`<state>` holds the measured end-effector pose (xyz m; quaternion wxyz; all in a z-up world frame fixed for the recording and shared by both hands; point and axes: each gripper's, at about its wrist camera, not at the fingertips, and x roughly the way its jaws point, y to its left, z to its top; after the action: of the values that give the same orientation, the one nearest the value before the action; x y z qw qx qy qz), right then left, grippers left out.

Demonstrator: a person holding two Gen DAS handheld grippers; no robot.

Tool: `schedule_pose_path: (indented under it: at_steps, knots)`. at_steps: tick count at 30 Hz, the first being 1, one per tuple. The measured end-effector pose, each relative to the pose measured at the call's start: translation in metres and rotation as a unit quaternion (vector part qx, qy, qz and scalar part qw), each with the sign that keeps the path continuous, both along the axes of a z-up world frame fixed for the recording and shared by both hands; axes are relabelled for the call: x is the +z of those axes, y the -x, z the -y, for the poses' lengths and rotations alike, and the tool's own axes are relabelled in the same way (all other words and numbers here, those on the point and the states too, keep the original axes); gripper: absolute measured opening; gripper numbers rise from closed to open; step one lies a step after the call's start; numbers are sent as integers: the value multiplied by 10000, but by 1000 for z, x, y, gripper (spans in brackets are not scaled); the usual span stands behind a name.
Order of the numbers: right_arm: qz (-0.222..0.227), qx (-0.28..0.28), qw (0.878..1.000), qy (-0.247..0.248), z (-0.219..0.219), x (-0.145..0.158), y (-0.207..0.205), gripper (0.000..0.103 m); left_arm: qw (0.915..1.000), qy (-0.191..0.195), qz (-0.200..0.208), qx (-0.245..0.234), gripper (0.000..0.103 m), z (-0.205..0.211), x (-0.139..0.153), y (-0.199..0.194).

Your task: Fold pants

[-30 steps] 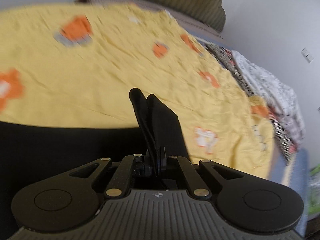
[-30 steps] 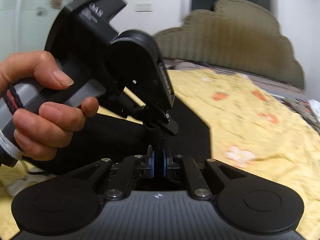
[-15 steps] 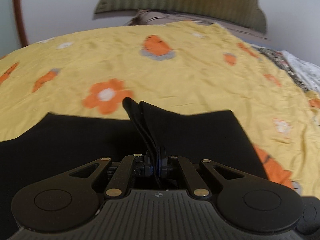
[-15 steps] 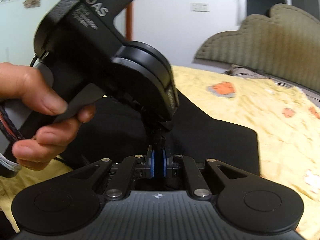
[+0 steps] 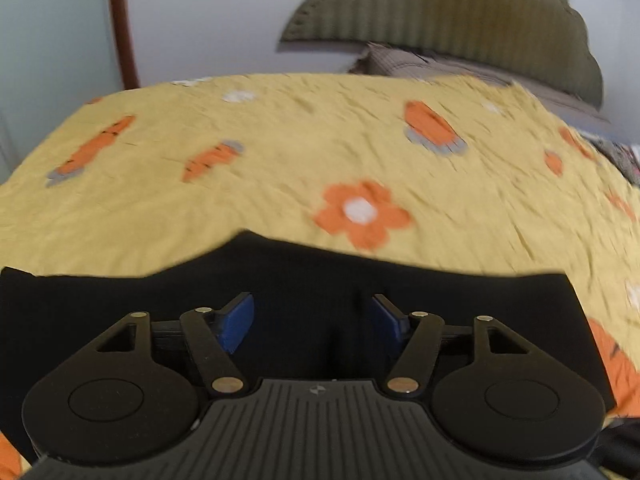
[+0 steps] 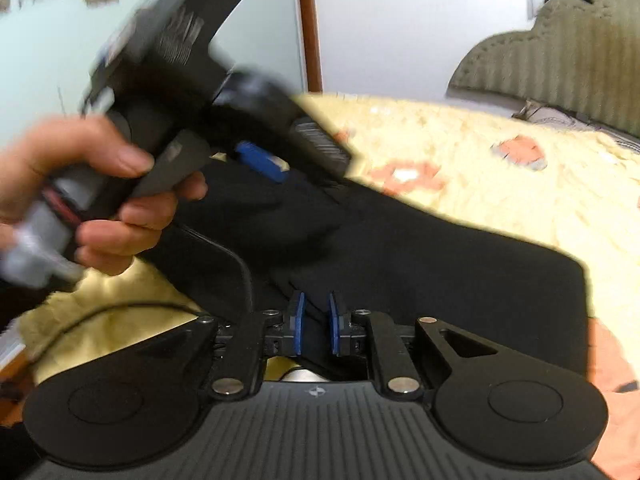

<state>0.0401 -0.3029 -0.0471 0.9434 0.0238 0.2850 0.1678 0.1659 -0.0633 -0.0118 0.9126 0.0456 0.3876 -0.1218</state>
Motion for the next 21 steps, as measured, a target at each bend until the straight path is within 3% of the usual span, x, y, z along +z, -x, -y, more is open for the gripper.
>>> schedule_pose_path:
  at_steps: [2,5,8,11,13,16,21]
  knots:
    - [-85,-495,9987,-27,20,1,-2,12,9999,37,-96,-91,68,6,4,-7]
    - [-508,-1172,9917,168,43,-15,-18,12,9977,66,-224,-637,72,36,-4,-11]
    - [-648,-1118,9907,424,45,-30,-20,12,9927,-85,-510,-1086,75,65,-29,-15]
    - [-589,-1236,9898,385,41,-25,-13,13,9953,-278,-535,-758,81,74,-51,-20]
    - [-608,-1401,9878,308,37,-26,-14,13,9968,-208,-495,-599,83,71,-49,-20]
    - [-613,-1312,9871,690,11,-30,-16,13,9978,-142,-419,-491,82,59,-34,-16]
    - [-585,-1271,9888,521,-2,-19,-24,15,9979,589,-256,69,87,-7,-1,-4]
